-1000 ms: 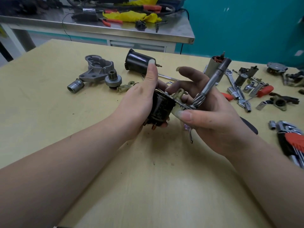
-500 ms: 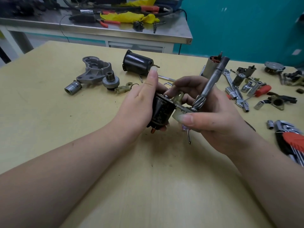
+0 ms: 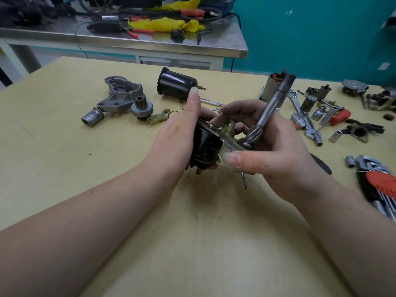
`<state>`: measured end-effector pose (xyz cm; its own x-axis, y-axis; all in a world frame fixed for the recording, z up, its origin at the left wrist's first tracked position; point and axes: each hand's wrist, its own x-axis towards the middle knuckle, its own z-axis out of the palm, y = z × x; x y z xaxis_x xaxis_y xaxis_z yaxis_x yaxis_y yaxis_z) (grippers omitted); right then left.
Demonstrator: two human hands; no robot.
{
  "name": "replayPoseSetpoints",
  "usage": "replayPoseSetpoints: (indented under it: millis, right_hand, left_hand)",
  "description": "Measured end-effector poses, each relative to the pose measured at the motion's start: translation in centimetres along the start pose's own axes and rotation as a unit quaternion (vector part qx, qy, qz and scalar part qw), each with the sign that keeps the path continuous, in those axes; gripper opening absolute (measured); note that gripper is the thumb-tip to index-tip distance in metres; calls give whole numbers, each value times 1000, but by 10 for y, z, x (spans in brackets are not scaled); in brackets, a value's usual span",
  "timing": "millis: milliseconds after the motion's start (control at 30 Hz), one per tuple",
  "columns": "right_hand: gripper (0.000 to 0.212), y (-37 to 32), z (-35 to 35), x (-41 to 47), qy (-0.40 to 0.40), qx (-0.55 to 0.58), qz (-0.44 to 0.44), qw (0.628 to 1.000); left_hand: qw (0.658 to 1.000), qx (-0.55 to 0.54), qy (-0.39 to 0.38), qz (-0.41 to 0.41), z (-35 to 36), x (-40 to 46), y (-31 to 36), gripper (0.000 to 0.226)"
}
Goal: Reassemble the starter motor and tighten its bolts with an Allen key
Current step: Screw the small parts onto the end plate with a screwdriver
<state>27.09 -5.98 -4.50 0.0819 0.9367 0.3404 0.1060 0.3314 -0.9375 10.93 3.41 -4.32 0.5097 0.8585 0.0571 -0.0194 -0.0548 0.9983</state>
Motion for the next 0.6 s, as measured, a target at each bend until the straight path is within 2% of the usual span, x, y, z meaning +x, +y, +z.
replayPoseSetpoints:
  millis: [133, 333, 433, 467, 500, 533, 567, 600]
  right_hand:
    - [66, 2, -4, 1, -10, -8, 10, 1000]
    - [76, -2, -12, 4, -7, -24, 47, 999]
    - [46, -6, -22, 13, 93, -31, 89, 991]
    - [47, -8, -24, 14, 140, -18, 100, 985]
    - [44, -10, -25, 14, 180, -53, 103, 977]
    - [37, -10, -24, 13, 202, -159, 104, 961]
    - [28, -7, -24, 11, 191, -305, 104, 927]
    - [21, -3, -21, 8, 143, -442, 112, 878]
  left_hand:
    - [997, -46, -64, -5, -2, 2, -3, 41]
    - [997, -70, -22, 4, -7, 8, -6, 18]
    - [996, -86, 6, 8, -14, 14, -7, 16]
    - [995, -94, 15, 12, -16, 15, -8, 17]
    - [994, -107, 27, 15, -17, 16, -9, 17]
    - [991, -124, 38, 16, -18, 18, -10, 17]
    - [989, -142, 47, 14, -18, 19, -11, 17]
    - [986, -160, 52, 12, -18, 20, -12, 17]
